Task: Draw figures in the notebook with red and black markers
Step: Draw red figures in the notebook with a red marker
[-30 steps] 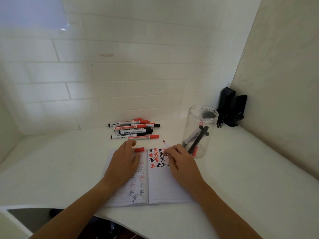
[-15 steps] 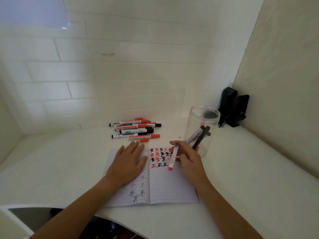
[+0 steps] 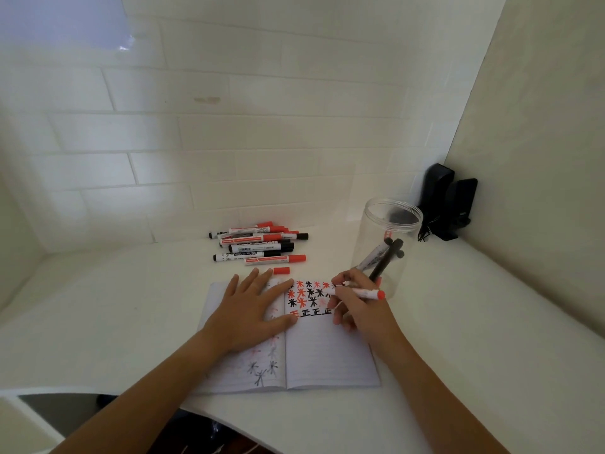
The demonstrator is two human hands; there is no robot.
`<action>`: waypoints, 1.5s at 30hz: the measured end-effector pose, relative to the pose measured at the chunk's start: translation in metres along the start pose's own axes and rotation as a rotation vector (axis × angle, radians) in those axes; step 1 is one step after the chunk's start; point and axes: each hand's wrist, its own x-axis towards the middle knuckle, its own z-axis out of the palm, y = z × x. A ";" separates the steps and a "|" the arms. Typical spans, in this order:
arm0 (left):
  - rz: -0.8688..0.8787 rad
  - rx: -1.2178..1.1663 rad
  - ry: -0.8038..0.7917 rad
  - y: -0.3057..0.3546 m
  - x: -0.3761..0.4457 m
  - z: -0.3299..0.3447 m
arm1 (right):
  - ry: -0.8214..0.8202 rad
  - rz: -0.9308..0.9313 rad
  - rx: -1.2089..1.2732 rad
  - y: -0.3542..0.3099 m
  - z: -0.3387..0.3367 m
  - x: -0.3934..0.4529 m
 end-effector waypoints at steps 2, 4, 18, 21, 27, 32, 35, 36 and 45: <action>0.001 0.004 0.003 -0.001 0.001 0.001 | 0.025 -0.009 -0.112 0.002 -0.003 0.001; 0.002 0.004 0.006 -0.001 0.001 0.001 | 0.058 -0.025 -0.235 0.003 -0.005 0.000; 0.008 0.004 0.006 -0.001 0.001 0.000 | 0.086 0.035 -0.272 0.003 -0.011 -0.005; 0.005 0.008 0.005 -0.002 0.002 0.001 | 0.089 0.032 -0.278 0.003 -0.011 -0.005; 0.004 0.008 0.007 -0.003 0.003 0.001 | 0.097 0.037 -0.286 0.006 -0.011 -0.003; 0.000 0.016 0.005 -0.003 0.003 0.002 | 0.095 0.046 -0.293 0.005 -0.010 -0.004; 0.000 0.012 0.004 -0.002 0.003 0.001 | 0.100 0.060 -0.303 0.004 -0.009 -0.004; 0.000 0.011 0.002 -0.001 0.003 0.001 | 0.103 0.060 -0.305 0.004 -0.009 -0.005; 0.006 0.012 0.005 -0.002 0.003 0.001 | 0.140 0.066 -0.282 0.006 -0.010 -0.004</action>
